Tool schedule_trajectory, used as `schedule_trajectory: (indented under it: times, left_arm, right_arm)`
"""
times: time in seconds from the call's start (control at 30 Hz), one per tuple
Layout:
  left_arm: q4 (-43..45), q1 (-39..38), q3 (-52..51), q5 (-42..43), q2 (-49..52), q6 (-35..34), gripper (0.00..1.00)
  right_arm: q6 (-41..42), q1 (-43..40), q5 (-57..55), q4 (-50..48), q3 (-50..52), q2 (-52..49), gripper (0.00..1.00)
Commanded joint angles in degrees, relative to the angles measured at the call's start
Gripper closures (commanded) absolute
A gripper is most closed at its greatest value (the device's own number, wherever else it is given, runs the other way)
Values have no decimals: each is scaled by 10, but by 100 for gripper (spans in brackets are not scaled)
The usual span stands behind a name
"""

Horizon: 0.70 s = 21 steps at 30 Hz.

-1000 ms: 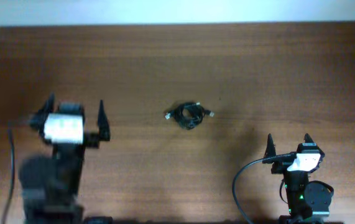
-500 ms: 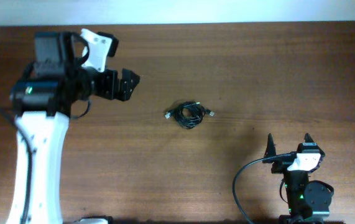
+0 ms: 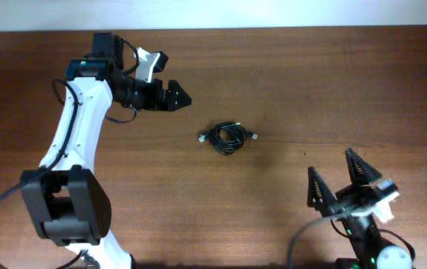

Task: Untangle cables
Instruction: 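Move both grippers toward the black cable bundle and grasp it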

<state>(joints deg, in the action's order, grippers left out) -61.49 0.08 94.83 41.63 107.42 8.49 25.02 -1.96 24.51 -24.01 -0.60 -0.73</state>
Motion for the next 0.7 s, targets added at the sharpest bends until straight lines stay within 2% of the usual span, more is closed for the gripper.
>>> schedule_trajectory:
  times: [0.0, 0.07, 0.1, 0.13, 0.23, 0.27, 0.3, 0.37, 0.43, 0.53, 0.6, 0.63, 0.67]
  left_arm:
    - [2, 0, 9, 4, 14, -5, 1]
    - [6, 0, 9, -23, 14, -5, 1]
    - [5, 0, 9, -40, 14, -5, 1]
    - [5, 0, 9, -41, 14, -5, 1]
    - [3, 0, 9, -37, 14, -24, 1]
    - [3, 0, 9, -37, 14, -29, 1]
    - [3, 0, 9, -37, 14, -29, 1]
    - [8, 0, 9, -37, 14, -29, 1]
    - [9, -3, 9, -37, 14, -37, 1]
    - [13, -37, -6, -49, 18, -73, 1]
    - [14, -60, -12, -106, 24, -86, 1]
    - [14, -74, -12, -165, 30, -116, 0]
    - [12, -87, -13, -204, 34, -147, 4]
  right_arm:
    - [127, -4, -12, -93, -39, 4, 1]
    - [74, -4, -44, -41, -123, -5, 2]
    - [-2, -4, -54, 59, -214, -28, 2]
    - [-27, -4, -67, 118, -258, -45, 2]
    - [-62, -4, -222, 483, -474, -174, 2]
    - [-62, -4, -228, 562, -517, -217, 2]
    - [-61, -4, -169, 633, -557, -271, 2]
    - [-54, -4, -104, 648, -572, -322, 2]
    - [38, -3, 10, 633, -572, -393, 2]
    - [98, -2, 103, 601, -572, -532, 1]
    - [100, 10, 158, 602, -572, -612, 4]
    - [100, 21, 185, 602, -572, -658, 9]
    - [100, 38, 208, 602, -572, -713, 12]
